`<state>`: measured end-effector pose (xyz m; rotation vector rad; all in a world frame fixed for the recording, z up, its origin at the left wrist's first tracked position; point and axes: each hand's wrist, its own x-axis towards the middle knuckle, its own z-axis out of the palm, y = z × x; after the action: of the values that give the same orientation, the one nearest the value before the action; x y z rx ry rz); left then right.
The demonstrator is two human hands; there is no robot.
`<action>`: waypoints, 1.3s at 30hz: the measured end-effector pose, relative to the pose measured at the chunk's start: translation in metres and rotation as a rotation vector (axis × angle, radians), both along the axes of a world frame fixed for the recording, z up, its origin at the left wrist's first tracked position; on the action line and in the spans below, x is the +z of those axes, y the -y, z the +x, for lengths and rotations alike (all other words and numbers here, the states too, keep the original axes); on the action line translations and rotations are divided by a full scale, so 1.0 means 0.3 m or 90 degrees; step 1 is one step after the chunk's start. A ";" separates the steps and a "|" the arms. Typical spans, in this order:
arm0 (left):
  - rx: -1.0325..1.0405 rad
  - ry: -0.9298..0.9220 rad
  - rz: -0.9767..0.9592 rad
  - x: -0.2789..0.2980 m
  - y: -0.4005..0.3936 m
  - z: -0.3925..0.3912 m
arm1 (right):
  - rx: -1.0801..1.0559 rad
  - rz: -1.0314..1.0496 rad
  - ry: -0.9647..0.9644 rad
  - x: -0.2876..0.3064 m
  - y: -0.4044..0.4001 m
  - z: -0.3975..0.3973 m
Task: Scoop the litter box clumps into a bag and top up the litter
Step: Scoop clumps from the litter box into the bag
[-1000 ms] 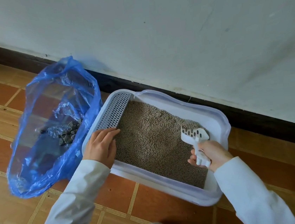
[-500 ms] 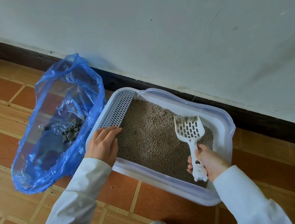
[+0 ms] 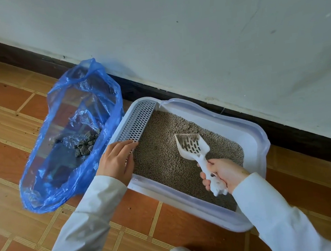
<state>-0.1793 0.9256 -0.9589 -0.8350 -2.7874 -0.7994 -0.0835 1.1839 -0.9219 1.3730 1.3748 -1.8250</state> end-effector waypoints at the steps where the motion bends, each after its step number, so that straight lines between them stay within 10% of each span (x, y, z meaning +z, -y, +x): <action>1: -0.001 0.001 -0.001 -0.001 0.002 0.000 | -0.011 -0.006 0.005 0.005 0.001 -0.019; 39: 0.013 0.004 -0.010 0.009 0.019 0.006 | -0.054 0.022 -0.036 -0.010 0.148 -0.120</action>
<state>-0.1775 0.9199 -0.9562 -0.8074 -2.8062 -0.7787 -0.1195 1.1396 -0.9251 1.4277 1.4018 -1.9170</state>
